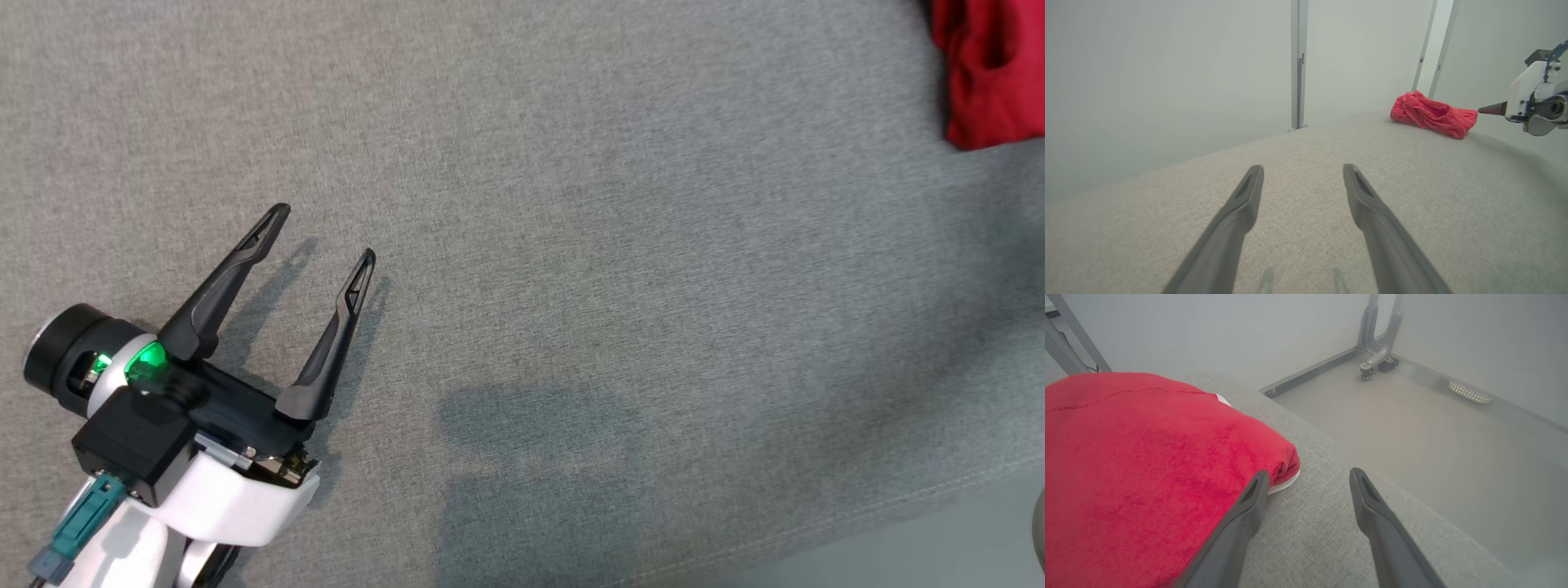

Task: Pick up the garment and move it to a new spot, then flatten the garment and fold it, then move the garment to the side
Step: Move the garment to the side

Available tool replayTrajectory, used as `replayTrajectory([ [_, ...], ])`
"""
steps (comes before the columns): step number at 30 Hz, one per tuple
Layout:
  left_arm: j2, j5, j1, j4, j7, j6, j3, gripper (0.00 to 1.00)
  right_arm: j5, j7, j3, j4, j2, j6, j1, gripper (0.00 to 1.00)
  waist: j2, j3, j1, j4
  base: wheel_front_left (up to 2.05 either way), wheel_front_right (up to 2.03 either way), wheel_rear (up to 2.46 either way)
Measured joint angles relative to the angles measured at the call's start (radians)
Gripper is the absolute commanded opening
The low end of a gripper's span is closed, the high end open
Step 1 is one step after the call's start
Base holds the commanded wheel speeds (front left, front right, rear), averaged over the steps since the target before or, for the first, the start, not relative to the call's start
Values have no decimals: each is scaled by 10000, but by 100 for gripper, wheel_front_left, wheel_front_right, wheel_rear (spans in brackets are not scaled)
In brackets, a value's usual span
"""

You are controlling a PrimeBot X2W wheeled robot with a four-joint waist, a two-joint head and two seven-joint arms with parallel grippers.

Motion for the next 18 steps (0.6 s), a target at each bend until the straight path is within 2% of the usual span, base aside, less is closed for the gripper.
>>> replayTrajectory([
  [3, -178, -29, 27, 276, -105, 38, -50, 100, -836, -161, -370, -619, 136, 0, 20, 100, 0, -343, 0, -52, 0, 0, 0],
  [6, -391, -105, 155, 523, -174, 188, -58, 100, -1160, -554, -435, -834, 426, 0, -8, 100, 0, -742, 0, -86, 0, 0, 0],
  [10, -698, -299, 385, 905, -251, 522, 38, 100, -1110, -832, 117, -794, 711, 0, -48, 100, 0, -1342, 0, -90, 0, 0, 0],
  [13, -955, -608, 565, 1189, -341, 721, 167, 100, -426, -842, 1448, -1452, 825, 0, -1, 100, 0, -1788, 0, -24, 0, 0, 0],
  [18, -1413, -1005, 849, 1833, -460, 1007, 510, 100, 2061, -903, 4874, -2247, 713, -2, 1134, 100, 0, -2452, 0, 310, 0, 0, 0],
])
